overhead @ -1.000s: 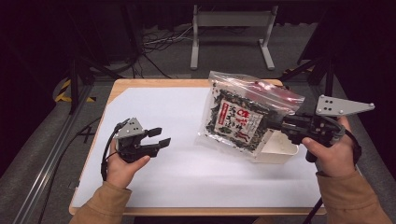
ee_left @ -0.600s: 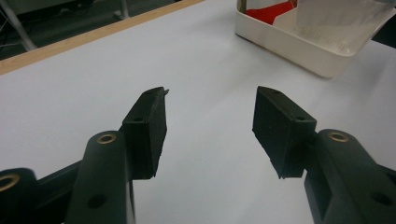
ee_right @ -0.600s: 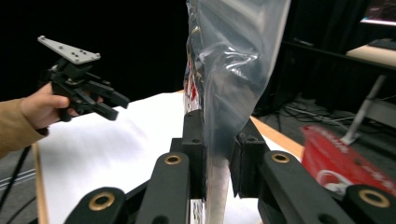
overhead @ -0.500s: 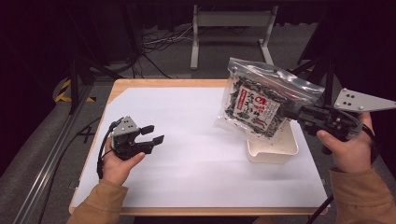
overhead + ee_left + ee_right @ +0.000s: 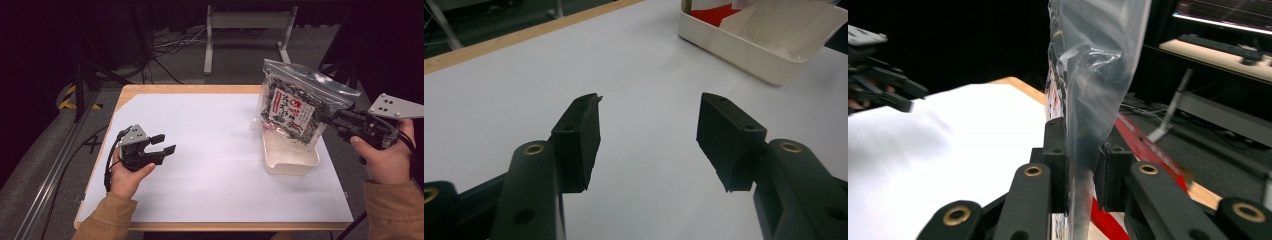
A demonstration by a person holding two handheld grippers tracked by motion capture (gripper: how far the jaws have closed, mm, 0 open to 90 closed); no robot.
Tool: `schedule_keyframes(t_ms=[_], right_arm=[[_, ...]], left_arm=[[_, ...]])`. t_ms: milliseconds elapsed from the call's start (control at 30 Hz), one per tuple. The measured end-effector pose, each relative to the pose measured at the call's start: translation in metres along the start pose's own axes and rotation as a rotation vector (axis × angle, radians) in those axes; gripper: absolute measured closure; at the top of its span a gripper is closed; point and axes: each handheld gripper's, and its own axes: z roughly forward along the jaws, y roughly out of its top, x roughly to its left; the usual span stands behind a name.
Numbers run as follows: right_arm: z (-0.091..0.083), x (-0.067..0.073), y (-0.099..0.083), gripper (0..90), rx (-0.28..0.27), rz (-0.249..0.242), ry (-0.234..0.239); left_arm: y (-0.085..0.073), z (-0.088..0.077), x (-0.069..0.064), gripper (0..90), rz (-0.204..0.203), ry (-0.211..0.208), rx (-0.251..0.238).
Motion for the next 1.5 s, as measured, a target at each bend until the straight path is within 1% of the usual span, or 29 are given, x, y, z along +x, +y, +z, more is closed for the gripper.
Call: schedule_keyframes(t_ms=[233, 300, 333, 400, 467, 567, 600, 800, 900, 933, 1000, 1033, 1100, 1133, 1167, 1267, 1333, 1433, 1467, 1500], right_arm=[[-0.003, -0.005, -0.005, 77.9, 0.012, 0.015, -0.038], [-0.003, -0.006, -0.007, 78.0, 0.021, 0.046, -0.046], [-0.003, -0.007, -0.009, 78.0, 0.03, 0.062, -0.06], [-0.002, -0.009, -0.012, 78.0, 0.041, 0.074, -0.078], [-0.001, -0.01, -0.014, 77.9, 0.045, 0.075, -0.084], [0.001, -0.014, -0.02, 77.9, 0.055, 0.101, -0.081], [0.002, -0.015, -0.021, 77.9, 0.057, 0.108, -0.078], [0.008, -0.019, -0.03, 77.9, 0.087, 0.144, -0.071], [0.01, -0.02, -0.033, 77.8, 0.094, 0.146, -0.078], [0.01, -0.02, -0.033, 77.8, 0.1, 0.146, -0.079], [0.012, -0.019, -0.035, 77.9, 0.114, 0.144, -0.08], [0.014, -0.019, -0.037, 77.8, 0.119, 0.144, -0.081], [0.015, -0.02, -0.039, 77.9, 0.126, 0.142, -0.082], [0.017, -0.019, -0.041, 77.8, 0.132, 0.144, -0.083], [0.018, -0.019, -0.042, 77.8, 0.139, 0.145, -0.082], [0.021, -0.019, -0.046, 77.8, 0.15, 0.147, -0.076], [0.024, -0.018, -0.049, 77.8, 0.161, 0.149, -0.067], [0.026, -0.017, -0.052, 77.8, 0.173, 0.149, -0.063], [0.03, -0.016, -0.056, 77.8, 0.181, 0.147, -0.066], [0.031, -0.016, -0.056, 77.8, 0.184, 0.145, -0.066]], left_arm=[[-0.001, 0.001, 0.001, 41.3, -0.002, 0.017, 0.008], [-0.002, 0.0, 0.003, 39.3, -0.002, 0.025, 0.001], [-0.002, 0.0, 0.003, 38.8, -0.002, 0.029, 0.001], [-0.002, 0.0, 0.004, 38.7, -0.003, 0.032, 0.003], [-0.002, 0.0, 0.004, 38.6, 0.0, 0.028, 0.008], [-0.003, 0.001, 0.004, 38.2, -0.004, 0.029, 0.006], [-0.003, 0.001, 0.004, 37.7, -0.012, 0.027, 0.006], [-0.003, 0.002, 0.005, 36.5, -0.008, 0.029, 0.01], [-0.004, 0.002, 0.005, 36.2, -0.014, 0.028, 0.011], [-0.004, 0.002, 0.006, 36.0, -0.009, 0.031, 0.013], [-0.005, 0.003, 0.006, 35.6, -0.016, 0.03, 0.014], [-0.005, 0.003, 0.006, 35.6, -0.009, 0.032, 0.016], [-0.005, 0.004, 0.006, 35.4, -0.01, 0.033, 0.016], [-0.005, 0.003, 0.006, 35.4, -0.021, 0.03, 0.013], [-0.005, 0.003, 0.006, 35.4, -0.023, 0.03, 0.013], [-0.006, 0.003, 0.007, 35.3, -0.012, 0.032, 0.016], [-0.006, 0.004, 0.007, 35.1, -0.021, 0.032, 0.018], [-0.007, 0.005, 0.007, 35.0, -0.017, 0.032, 0.02], [-0.007, 0.006, 0.007, 34.9, -0.013, 0.034, 0.019], [-0.007, 0.005, 0.007, 34.9, -0.02, 0.032, 0.019]])
